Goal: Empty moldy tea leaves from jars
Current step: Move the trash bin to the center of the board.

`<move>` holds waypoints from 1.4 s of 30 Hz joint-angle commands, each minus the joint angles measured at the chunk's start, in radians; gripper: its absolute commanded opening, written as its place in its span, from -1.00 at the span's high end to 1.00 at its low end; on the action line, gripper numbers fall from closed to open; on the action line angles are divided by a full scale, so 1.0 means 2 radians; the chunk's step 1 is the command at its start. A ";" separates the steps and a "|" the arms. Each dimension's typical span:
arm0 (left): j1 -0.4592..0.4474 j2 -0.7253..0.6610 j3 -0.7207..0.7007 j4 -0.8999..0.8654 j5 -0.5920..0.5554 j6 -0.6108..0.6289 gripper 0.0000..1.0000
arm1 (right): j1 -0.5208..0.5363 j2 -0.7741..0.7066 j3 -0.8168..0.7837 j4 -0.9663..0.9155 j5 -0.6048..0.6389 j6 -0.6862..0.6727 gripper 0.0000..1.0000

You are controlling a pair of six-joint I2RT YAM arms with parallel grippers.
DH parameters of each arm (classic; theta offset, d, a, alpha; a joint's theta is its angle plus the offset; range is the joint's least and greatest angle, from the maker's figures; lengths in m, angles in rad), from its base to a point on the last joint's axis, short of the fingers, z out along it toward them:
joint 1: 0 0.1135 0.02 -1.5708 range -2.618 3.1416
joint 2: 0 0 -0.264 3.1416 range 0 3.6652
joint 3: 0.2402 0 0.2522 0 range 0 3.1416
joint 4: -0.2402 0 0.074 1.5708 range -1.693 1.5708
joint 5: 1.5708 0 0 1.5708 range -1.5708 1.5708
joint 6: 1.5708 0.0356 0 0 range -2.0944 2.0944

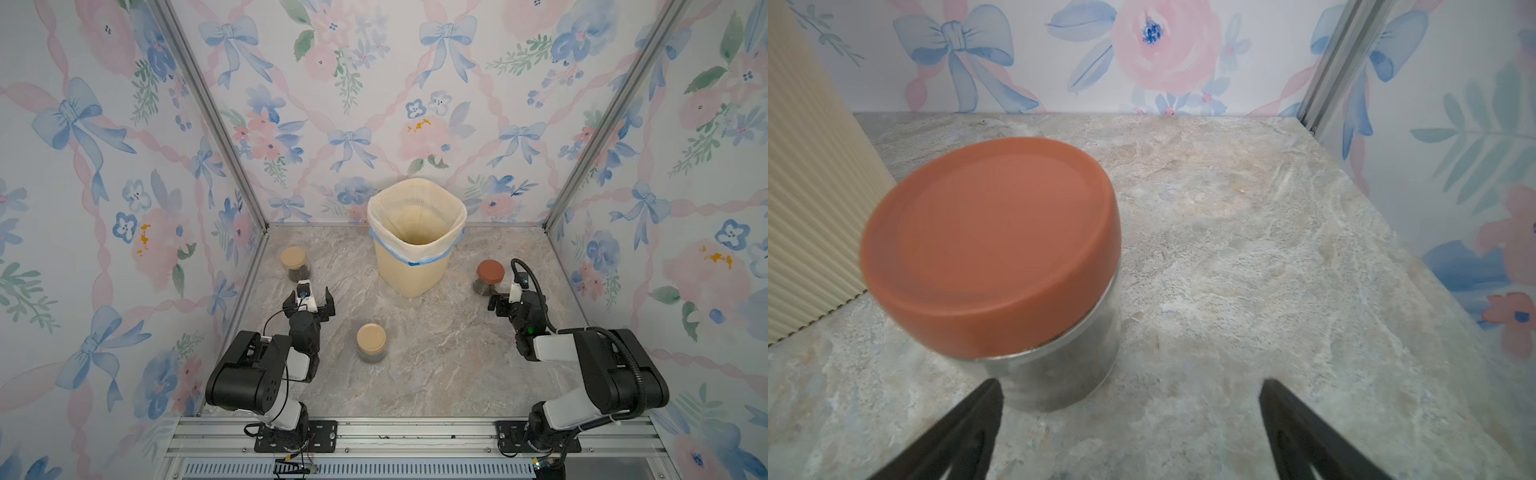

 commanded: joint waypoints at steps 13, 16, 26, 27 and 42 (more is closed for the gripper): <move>0.002 0.005 0.004 0.014 0.005 -0.007 -0.96 | -0.005 0.004 0.008 0.012 0.006 -0.005 -0.95; 0.002 0.005 0.004 0.014 0.005 -0.007 -0.96 | -0.005 0.004 0.009 0.012 0.006 -0.004 -0.95; 0.002 0.006 0.005 0.014 0.004 -0.006 -0.96 | -0.006 0.004 0.008 0.011 0.004 -0.003 -0.95; 0.003 0.005 0.004 0.014 0.005 -0.007 -0.96 | -0.005 0.004 0.008 0.013 0.005 -0.004 -0.95; 0.001 -0.238 0.095 -0.334 -0.036 -0.059 -0.96 | 0.035 -0.183 0.192 -0.462 0.042 0.052 -0.95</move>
